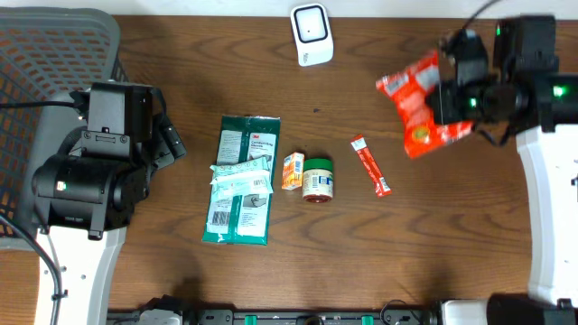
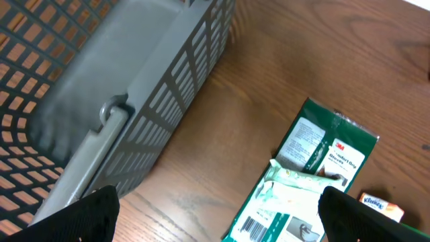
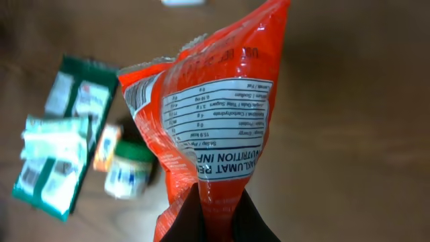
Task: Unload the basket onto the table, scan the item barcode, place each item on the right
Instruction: 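Lift the red bag and carry it to the white scanner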
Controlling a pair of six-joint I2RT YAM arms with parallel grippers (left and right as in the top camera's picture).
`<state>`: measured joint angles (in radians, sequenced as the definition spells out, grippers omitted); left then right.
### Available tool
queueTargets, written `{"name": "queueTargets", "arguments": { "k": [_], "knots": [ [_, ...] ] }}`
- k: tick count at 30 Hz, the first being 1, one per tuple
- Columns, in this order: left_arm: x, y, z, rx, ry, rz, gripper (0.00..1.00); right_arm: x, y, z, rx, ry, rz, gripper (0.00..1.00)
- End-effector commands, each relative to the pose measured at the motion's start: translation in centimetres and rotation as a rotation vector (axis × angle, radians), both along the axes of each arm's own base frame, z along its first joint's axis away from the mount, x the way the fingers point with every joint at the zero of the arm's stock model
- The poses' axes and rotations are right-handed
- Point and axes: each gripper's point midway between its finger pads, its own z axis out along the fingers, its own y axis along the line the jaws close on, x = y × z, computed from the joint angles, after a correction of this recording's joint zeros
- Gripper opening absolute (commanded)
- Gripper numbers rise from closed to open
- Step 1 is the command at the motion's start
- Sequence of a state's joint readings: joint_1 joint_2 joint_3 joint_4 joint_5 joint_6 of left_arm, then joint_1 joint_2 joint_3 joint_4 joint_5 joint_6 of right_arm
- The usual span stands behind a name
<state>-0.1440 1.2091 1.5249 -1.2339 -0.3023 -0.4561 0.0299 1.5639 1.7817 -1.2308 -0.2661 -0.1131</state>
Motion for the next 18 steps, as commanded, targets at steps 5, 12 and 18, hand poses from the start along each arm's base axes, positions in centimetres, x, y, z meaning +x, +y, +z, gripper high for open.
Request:
{"name": "queueTargets", "arguments": {
  "k": [5,12,18],
  "knots": [
    [-0.1,0.5,0.2,0.016,-0.004,0.017,0.95,1.2,4.5,4.0,0.172,-0.131,0.145,0.01],
    [-0.1,0.5,0.2,0.017,-0.004,0.018,0.95,1.6,5.8,5.0,0.201,-0.156,0.143,0.01],
    [-0.1,0.5,0.2,0.017,-0.004,0.018,0.95,3.2,7.1,7.9,0.116,-0.226,0.105,0.01]
  ]
}}
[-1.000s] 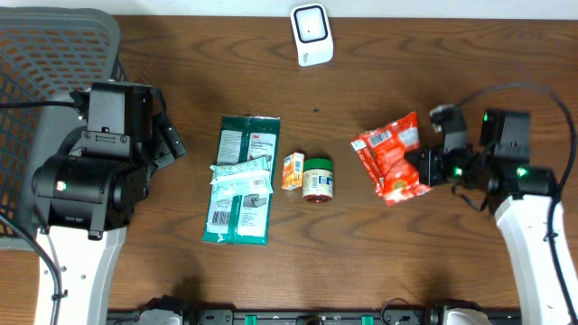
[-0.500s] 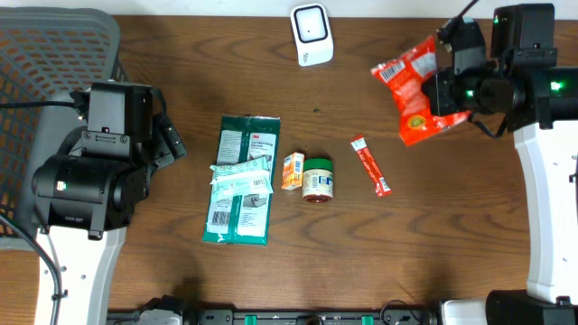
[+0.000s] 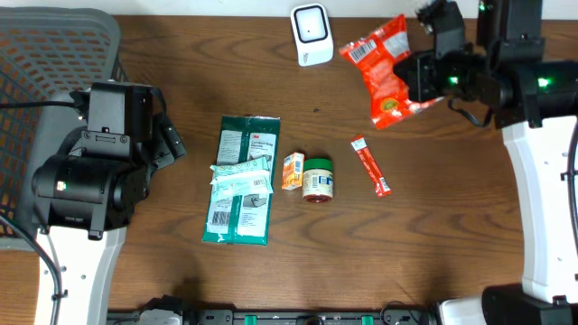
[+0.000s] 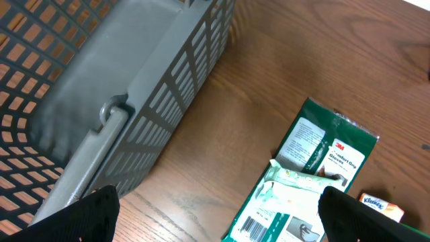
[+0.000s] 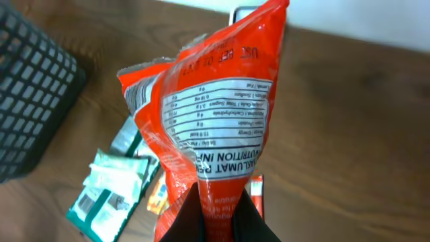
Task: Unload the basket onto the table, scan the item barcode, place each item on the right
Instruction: 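Lift the red bag and carry it to the white scanner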
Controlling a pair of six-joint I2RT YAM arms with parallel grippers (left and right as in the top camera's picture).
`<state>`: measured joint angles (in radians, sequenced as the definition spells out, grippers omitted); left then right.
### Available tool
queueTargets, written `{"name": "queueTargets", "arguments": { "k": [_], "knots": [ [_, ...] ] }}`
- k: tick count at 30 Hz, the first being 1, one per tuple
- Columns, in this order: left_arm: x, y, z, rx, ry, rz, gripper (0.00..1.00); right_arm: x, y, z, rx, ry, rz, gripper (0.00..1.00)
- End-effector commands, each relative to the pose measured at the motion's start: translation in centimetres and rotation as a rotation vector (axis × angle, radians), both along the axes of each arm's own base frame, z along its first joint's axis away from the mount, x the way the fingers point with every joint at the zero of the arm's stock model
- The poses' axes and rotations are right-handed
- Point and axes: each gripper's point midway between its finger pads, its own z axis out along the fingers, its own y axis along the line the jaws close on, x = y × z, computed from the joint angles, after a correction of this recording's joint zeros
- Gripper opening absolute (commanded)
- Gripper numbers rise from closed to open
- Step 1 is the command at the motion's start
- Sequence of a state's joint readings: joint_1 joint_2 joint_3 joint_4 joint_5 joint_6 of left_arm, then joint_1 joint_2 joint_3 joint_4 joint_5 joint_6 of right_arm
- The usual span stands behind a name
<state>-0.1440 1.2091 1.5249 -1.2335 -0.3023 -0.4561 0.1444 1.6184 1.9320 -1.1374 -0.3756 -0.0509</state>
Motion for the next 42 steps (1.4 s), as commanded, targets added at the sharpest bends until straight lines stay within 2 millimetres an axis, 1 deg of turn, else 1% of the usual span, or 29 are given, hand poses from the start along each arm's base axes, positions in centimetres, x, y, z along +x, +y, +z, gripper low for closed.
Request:
{"name": "queueTargets", "arguments": {
  "k": [1,3,4,6,8,11,16,19,22,27,32,36,39,42],
  "knots": [
    [-0.1,0.5,0.2,0.017,-0.004,0.018,0.95,1.6,0.8,3.4,-0.046,-0.086,-0.05,0.01],
    [-0.1,0.5,0.2,0.016,-0.003,0.017,0.95,2.5,1.1,3.8,-0.092,-0.105,-0.068,0.01],
    [-0.1,0.5,0.2,0.017,-0.004,0.018,0.95,3.1,1.5,3.9,-0.127,-0.124,-0.048,0.01],
    [-0.1,0.5,0.2,0.017,-0.003,0.018,0.95,4.4,2.2,3.4,-0.205,-0.157,-0.04,0.01],
    [-0.1,0.5,0.2,0.017,-0.003,0.018,0.95,5.8,2.7,2.5,-0.294,-0.187,-0.054,0.01],
    [-0.1,0.5,0.2,0.017,-0.003,0.018,0.95,8.2,3.6,0.3,-0.474,-0.231,-0.062,0.01],
    [-0.1,0.5,0.2,0.017,-0.003,0.018,0.95,12.2,4.4,-2.5,-0.723,-0.303,-0.077,0.01],
    [-0.1,0.5,0.2,0.017,-0.003,0.018,0.95,14.2,4.4,-3.5,-0.805,-0.338,-0.125,0.01],
    [-0.1,0.5,0.2,0.016,-0.004,0.017,0.95,16.0,5.1,-4.9,-0.855,-0.367,-0.111,0.01],
    [-0.1,0.5,0.2,0.017,-0.004,0.018,0.95,18.1,5.9,-6.7,-0.902,-0.402,-0.116,0.01],
    [-0.1,0.5,0.2,0.017,-0.004,0.018,0.95,20.1,6.5,-9.0,-0.949,-0.427,-0.134,0.01],
    [-0.1,0.5,0.2,0.016,-0.004,0.017,0.95,20.9,7.5,-10.7,-1.129,-0.454,-0.089,0.01],
    [-0.1,0.5,0.2,0.017,-0.003,0.018,0.95,21.2,8.8,-11.9,-1.255,-0.474,-0.051,0.01],
    [-0.1,0.5,0.2,0.017,-0.004,0.018,0.95,21.3,10.1,-12.7,-1.342,-0.494,-0.029,0.01]
  ]
}}
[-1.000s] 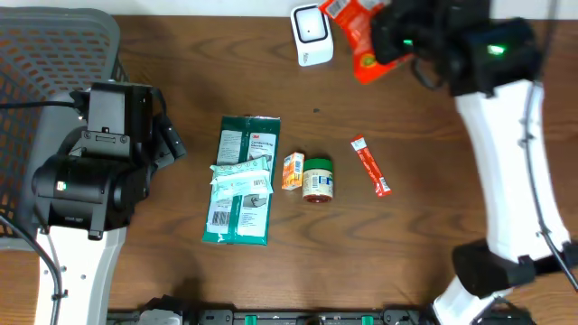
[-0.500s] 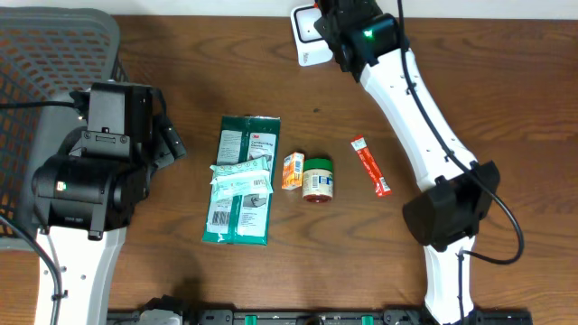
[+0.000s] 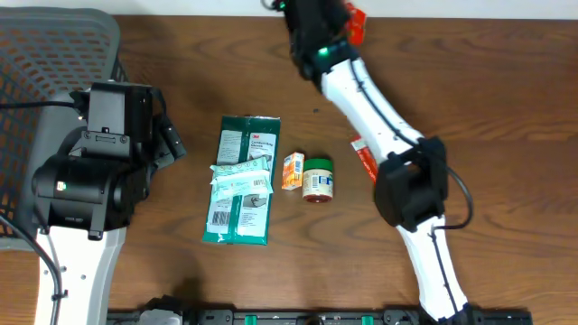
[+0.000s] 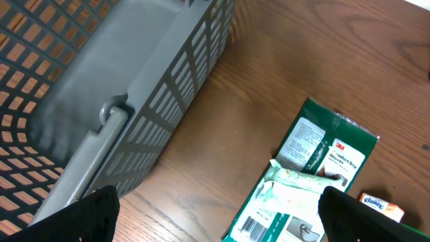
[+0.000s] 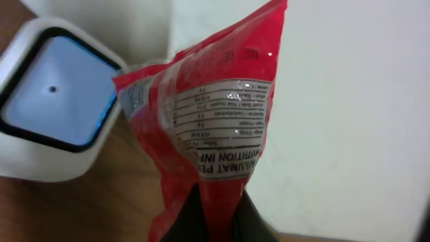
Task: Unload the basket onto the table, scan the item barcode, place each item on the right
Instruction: 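Lift the red bag and carry it to the white scanner, then carry the red bag back right and lower it onto the table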
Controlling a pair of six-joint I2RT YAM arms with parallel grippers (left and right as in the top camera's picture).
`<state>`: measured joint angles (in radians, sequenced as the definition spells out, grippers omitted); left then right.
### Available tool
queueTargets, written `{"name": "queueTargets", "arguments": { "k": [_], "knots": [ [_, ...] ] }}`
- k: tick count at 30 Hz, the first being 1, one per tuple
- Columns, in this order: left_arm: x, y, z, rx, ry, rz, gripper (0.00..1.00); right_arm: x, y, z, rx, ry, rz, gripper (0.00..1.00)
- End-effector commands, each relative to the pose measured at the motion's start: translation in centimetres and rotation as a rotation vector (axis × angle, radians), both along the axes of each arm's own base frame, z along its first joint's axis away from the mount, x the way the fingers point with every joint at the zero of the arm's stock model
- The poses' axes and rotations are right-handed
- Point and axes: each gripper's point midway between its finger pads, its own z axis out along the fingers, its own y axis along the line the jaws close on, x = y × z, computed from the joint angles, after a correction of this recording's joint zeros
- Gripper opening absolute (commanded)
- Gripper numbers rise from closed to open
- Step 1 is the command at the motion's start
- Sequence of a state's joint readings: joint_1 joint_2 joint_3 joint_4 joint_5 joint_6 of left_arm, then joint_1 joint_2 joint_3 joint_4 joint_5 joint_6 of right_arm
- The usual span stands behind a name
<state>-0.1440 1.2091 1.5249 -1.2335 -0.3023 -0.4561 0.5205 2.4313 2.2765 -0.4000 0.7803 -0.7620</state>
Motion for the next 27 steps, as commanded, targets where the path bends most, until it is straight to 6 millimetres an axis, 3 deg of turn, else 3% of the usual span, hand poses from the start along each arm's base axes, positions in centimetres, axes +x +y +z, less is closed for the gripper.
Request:
{"name": "queueTargets", "arguments": {
  "k": [1,6,10,27],
  "knots": [
    [-0.1,0.5,0.2,0.017,-0.003,0.018,0.95,-0.8,1.3,0.6,-0.204,-0.012,-0.016,0.01],
    [-0.1,0.5,0.2,0.017,-0.004,0.018,0.95,-0.6,1.8,-1.6,-0.413,0.048,0.005,0.01],
    [-0.1,0.5,0.2,0.017,-0.004,0.018,0.95,-0.6,1.4,-2.7,-0.447,0.054,-0.029,0.01],
    [-0.1,0.5,0.2,0.016,-0.004,0.017,0.95,-0.8,0.6,-3.5,-0.503,0.064,-0.09,0.01]
  ]
}}
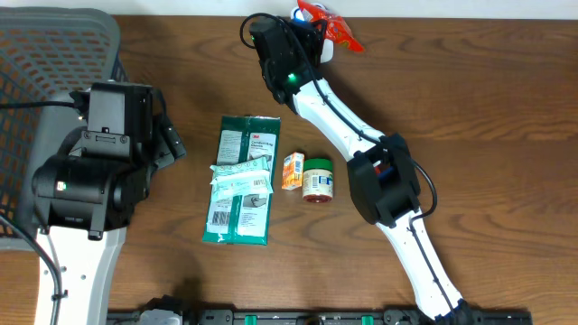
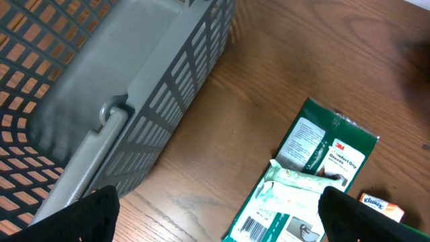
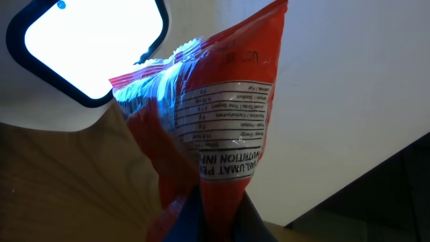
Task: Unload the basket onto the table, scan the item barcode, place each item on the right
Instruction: 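Carry the red bag back right and lower it onto the table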
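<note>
My right gripper (image 3: 218, 210) is shut on the lower end of a red snack bag (image 3: 222, 114), whose white nutrition label faces the wrist camera. The bag (image 1: 330, 22) is held at the table's back edge, right next to the white scanner (image 1: 321, 47). In the right wrist view the scanner's window (image 3: 87, 47) glows bright white at the upper left, close to the bag's top. My left gripper (image 2: 222, 222) hangs open over bare wood between the basket and the green pack, holding nothing.
A grey mesh basket (image 1: 54, 54) fills the left back corner. A green 3M wipes pack (image 1: 242, 181), a small orange box (image 1: 293, 171) and a small jar (image 1: 318, 178) lie mid-table. The right arm (image 1: 343, 108) stretches across the table above them.
The right arm has swung further left with the bag. The scanner's window, pale blue before, now shows bright white beside the bag. The left arm has not moved.
My right gripper held the red bag above the table's right side. Then it had it further back and left, near the scanner. Then the bag was at the back edge beside the scanner, and now it is against the lit window.
</note>
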Controlling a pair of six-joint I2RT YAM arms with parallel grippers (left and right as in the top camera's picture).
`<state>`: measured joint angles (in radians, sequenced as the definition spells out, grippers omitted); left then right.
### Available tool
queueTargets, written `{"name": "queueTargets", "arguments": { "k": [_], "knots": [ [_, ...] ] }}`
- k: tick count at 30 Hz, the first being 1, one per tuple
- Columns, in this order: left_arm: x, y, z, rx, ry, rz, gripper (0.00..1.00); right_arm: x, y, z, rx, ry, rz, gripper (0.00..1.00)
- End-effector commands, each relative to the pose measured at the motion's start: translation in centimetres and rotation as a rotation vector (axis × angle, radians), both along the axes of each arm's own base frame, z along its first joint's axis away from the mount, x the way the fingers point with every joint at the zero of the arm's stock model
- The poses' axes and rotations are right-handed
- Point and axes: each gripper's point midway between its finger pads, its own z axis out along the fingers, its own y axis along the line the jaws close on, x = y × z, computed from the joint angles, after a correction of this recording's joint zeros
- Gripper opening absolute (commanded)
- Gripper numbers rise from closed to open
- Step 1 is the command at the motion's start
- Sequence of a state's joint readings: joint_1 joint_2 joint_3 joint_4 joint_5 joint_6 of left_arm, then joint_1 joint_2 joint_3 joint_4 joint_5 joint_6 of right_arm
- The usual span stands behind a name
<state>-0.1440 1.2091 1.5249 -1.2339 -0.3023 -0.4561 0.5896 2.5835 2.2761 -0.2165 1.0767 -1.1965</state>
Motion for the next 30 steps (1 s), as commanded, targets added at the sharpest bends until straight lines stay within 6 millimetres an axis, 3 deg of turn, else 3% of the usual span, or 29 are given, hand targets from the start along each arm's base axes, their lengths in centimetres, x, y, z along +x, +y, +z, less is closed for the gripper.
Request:
{"name": "queueTargets", "arguments": {
  "k": [1,8,14,17,20,25,26,30],
  "knots": [
    [-0.1,0.5,0.2,0.017,-0.004,0.018,0.95,-0.2,-0.8,1.1,-0.022,-0.02,-0.043,0.01],
    [-0.1,0.5,0.2,0.017,-0.004,0.018,0.95,-0.1,-1.6,1.7,0.002,-0.041,-0.065,0.01],
    [-0.1,0.5,0.2,0.017,-0.004,0.018,0.95,-1.7,-2.8,8.5,0.083,-0.115,-0.085,0.01],
    [-0.1,0.5,0.2,0.016,-0.004,0.017,0.95,-3.6,-5.0,12.6,0.152,-0.143,-0.125,0.01],
    [-0.1,0.5,0.2,0.017,-0.004,0.018,0.95,-6.1,-7.7,15.3,0.274,-0.129,-0.154,0.01],
    [-0.1,0.5,0.2,0.017,-0.004,0.018,0.95,-10.5,-11.2,16.1,0.579,0.065,-0.119,0.01],
    [-0.1,0.5,0.2,0.017,-0.004,0.018,0.95,-12.2,-13.4,16.3,0.722,0.137,-0.134,0.02],
    [-0.1,0.5,0.2,0.016,-0.004,0.017,0.95,-15.0,-19.0,15.9,0.958,0.229,-0.241,0.04]
  ]
}}
